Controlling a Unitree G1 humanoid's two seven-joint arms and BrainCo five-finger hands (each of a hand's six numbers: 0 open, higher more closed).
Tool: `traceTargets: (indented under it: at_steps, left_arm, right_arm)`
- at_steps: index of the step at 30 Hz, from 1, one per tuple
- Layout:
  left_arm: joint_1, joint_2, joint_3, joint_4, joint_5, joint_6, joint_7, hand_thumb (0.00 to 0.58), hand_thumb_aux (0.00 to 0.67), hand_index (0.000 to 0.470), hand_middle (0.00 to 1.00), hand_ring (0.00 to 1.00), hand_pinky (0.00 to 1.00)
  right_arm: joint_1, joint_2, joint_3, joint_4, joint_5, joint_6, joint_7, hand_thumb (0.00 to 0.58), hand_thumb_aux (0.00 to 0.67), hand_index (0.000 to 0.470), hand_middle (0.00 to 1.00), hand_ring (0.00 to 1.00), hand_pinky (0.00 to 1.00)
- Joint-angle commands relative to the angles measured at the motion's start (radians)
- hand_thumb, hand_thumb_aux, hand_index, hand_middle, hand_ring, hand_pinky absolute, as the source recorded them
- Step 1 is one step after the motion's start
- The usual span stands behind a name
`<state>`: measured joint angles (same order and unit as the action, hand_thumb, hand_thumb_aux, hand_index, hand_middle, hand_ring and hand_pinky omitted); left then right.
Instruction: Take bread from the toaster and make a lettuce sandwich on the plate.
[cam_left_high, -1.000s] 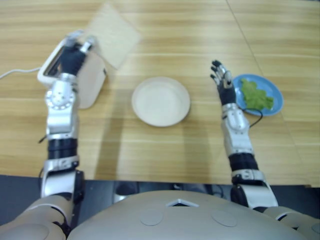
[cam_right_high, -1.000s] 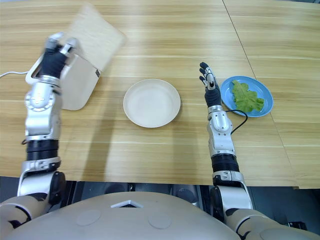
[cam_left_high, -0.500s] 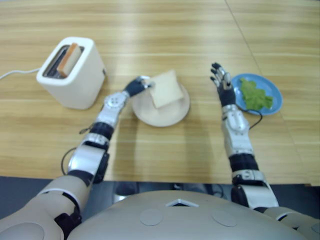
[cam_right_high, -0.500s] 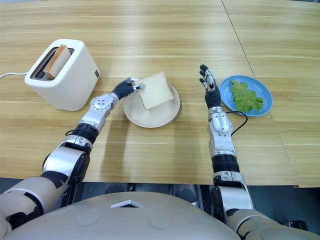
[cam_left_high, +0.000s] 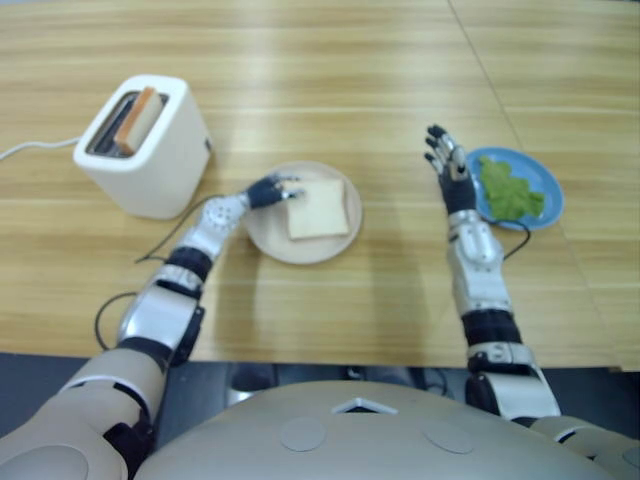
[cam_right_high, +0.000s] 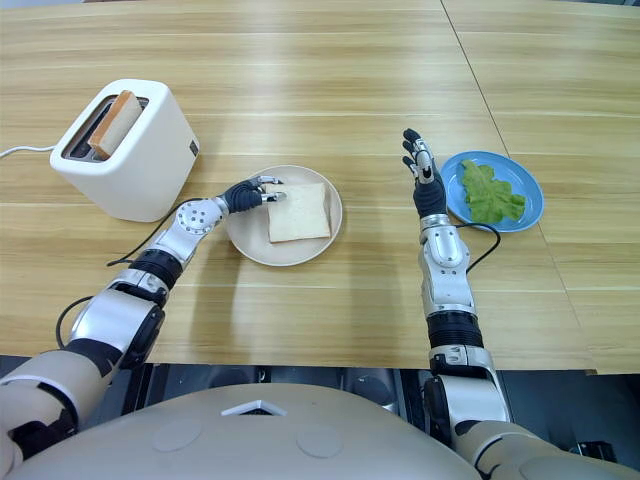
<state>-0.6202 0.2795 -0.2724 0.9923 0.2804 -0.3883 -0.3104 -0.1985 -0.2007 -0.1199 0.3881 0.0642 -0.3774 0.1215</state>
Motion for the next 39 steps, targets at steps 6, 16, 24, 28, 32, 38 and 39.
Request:
traceTargets:
  at_steps: [6, 16, 24, 28, 32, 38, 39]
  left_arm:
    - [0.148, 0.085, 0.056, -0.552, 0.025, 0.045, 0.052, 0.0, 0.0, 0.0, 0.0, 0.0, 0.0]
    - [0.248, 0.103, 0.157, -0.754, -0.049, 0.193, 0.043, 0.0, 0.0, 0.0, 0.0, 0.0, 0.0]
    - [0.222, -0.004, 0.188, -0.507, -0.114, 0.164, 0.089, 0.0, 0.0, 0.0, 0.0, 0.0, 0.0]
    - [0.227, -0.014, 0.191, -0.464, -0.121, 0.153, 0.091, 0.0, 0.0, 0.0, 0.0, 0.0, 0.0]
    - [0.232, -0.015, 0.185, -0.451, -0.118, 0.143, 0.092, 0.0, 0.0, 0.0, 0.0, 0.0, 0.0]
    - [0.225, -0.024, 0.168, -0.434, -0.103, 0.141, 0.094, 0.0, 0.0, 0.0, 0.0, 0.0, 0.0]
    - [0.225, -0.025, 0.166, -0.436, -0.103, 0.141, 0.093, 0.0, 0.0, 0.0, 0.0, 0.0, 0.0]
  right_arm:
    - [0.013, -0.016, -0.008, -0.021, -0.001, 0.023, 0.008, 0.0, 0.0, 0.0, 0.0, 0.0, 0.0]
    - [-0.027, -0.419, 0.103, 0.045, -0.669, 0.07, -0.361, 0.0, 0.0, 0.0, 0.0, 0.0, 0.0]
    - [-0.261, -0.671, 0.379, 0.546, -1.011, 0.18, -0.55, 0.0, 0.0, 0.0, 0.0, 0.0, 0.0]
    - [-0.383, -0.642, 0.506, 0.786, -1.069, 0.204, -0.565, 0.0, 0.0, 0.0, 0.0, 0.0, 0.0]
    - [-0.433, -0.588, 0.595, 0.908, -1.086, 0.224, -0.561, 0.0, 0.0, 0.0, 0.0, 0.0, 0.0]
    - [-0.453, -0.546, 0.658, 0.966, -1.069, 0.251, -0.519, 0.0, 0.0, 0.0, 0.0, 0.0, 0.0]
    - [-0.456, -0.544, 0.663, 0.97, -1.065, 0.254, -0.51, 0.0, 0.0, 0.0, 0.0, 0.0, 0.0]
